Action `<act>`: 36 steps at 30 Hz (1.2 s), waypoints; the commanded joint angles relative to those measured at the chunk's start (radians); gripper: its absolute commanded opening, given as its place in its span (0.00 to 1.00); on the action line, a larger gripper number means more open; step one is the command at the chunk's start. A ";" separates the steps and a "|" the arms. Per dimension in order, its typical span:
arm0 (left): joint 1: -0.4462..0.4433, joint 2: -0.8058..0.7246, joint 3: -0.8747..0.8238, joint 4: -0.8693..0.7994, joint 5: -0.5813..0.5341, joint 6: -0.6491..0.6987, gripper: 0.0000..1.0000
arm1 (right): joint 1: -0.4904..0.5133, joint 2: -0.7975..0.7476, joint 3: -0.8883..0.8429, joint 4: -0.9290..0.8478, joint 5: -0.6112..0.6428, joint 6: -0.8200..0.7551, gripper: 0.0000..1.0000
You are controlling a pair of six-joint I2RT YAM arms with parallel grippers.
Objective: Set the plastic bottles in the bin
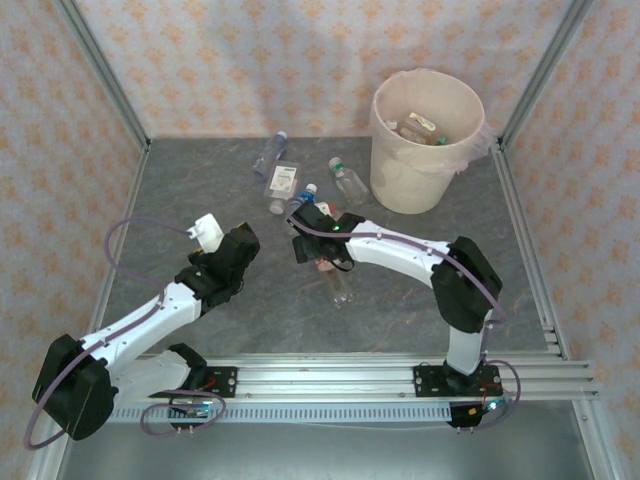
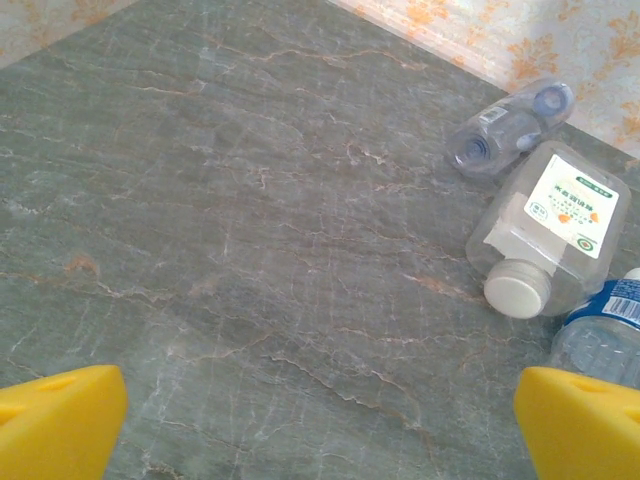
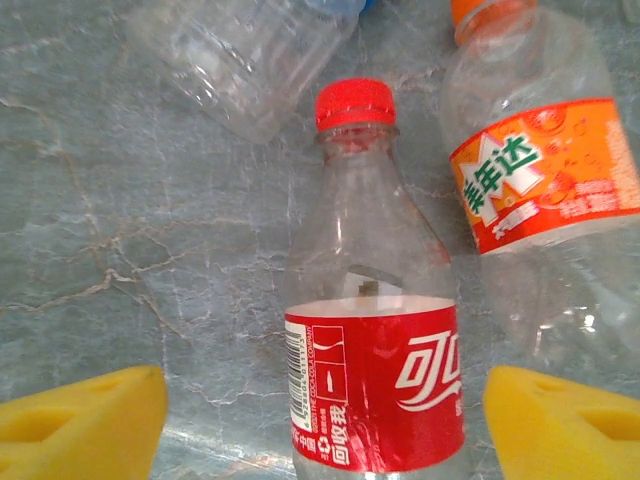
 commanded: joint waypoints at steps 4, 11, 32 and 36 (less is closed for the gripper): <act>0.011 -0.011 0.010 -0.036 -0.038 -0.027 1.00 | 0.001 0.070 0.047 -0.083 0.010 0.004 0.81; 0.014 0.005 0.010 -0.034 -0.030 -0.037 1.00 | 0.001 0.142 0.046 -0.096 0.042 0.004 0.82; 0.015 0.036 0.023 -0.007 0.009 -0.030 1.00 | 0.001 -0.155 -0.269 0.302 0.060 -0.108 0.55; 0.015 0.042 0.025 -0.002 0.018 -0.027 1.00 | 0.000 -0.288 -0.356 0.442 0.074 -0.163 0.53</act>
